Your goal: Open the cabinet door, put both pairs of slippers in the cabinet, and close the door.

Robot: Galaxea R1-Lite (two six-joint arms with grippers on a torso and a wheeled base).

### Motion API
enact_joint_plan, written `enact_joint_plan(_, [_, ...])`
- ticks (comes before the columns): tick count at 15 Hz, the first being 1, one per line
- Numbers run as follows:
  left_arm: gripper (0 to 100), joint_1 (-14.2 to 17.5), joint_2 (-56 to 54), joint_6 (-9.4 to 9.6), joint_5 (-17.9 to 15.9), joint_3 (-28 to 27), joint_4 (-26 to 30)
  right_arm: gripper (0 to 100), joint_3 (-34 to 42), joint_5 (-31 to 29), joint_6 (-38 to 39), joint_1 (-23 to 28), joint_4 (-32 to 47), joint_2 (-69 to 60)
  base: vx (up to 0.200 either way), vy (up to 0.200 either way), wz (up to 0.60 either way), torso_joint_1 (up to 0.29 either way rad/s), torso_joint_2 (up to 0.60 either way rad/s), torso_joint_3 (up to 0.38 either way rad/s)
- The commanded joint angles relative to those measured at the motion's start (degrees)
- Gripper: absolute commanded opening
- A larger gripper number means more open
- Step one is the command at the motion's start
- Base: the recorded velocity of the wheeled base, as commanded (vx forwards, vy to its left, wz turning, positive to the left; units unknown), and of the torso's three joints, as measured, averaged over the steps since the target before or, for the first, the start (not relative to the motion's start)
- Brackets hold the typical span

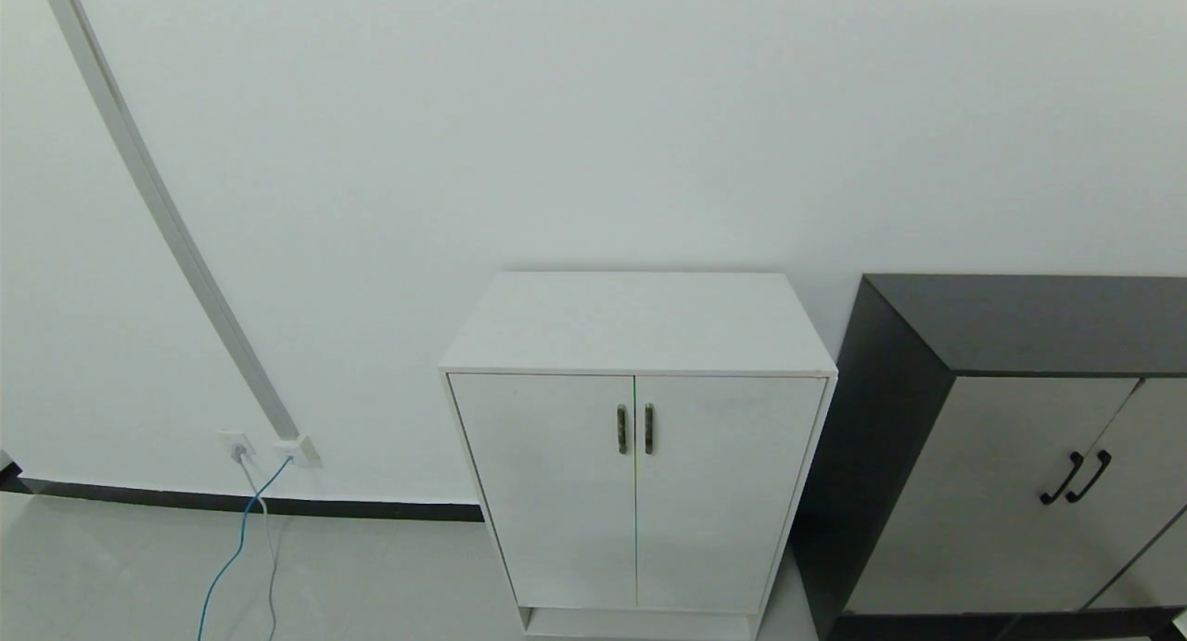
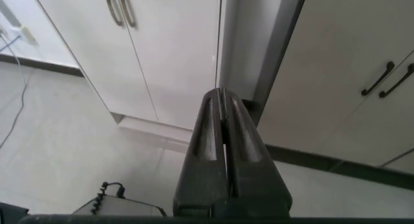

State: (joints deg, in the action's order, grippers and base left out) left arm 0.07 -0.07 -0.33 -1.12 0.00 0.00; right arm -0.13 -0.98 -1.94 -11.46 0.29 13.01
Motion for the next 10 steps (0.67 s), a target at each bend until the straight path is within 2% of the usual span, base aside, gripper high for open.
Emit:
enact_joint_plan(1, [0, 0.01, 0.07, -0.02, -0.02, 0.00, 0.00, 0, 0.05, -0.08, 0.71, 2.14, -0.03, 0.00, 0.000, 0.000, 0.00, 0.000, 0.00, 0.000])
enact_joint_plan(3, [0, 0.01, 0.07, -0.02, -0.02, 0.00, 0.00, 0, 0.05, -0.17, 0.71, 6.71, -0.03, -0.97, 0.000, 0.000, 0.00, 0.000, 0.00, 0.000])
enact_joint_plan(4, [0, 0.01, 0.07, -0.02, -0.02, 0.00, 0.00, 0, 0.05, -0.17, 0.80, 7.24, -0.03, -2.72, 0.000, 0.000, 0.00, 0.000, 0.00, 0.000])
enact_joint_plan(6, [0, 0.01, 0.07, -0.02, -0.02, 0.00, 0.00, 0, 0.05, -0.17, 0.71, 6.89, -0.03, -7.29, 0.000, 0.000, 0.00, 0.000, 0.00, 0.000])
enact_joint_plan(10, [0, 0.01, 0.07, -0.02, -0.02, 0.00, 0.00, 0, 0.05, 0.80, 2.82, 6.63, -0.12, -7.29, 0.000, 0.000, 0.00, 0.000, 0.00, 0.000])
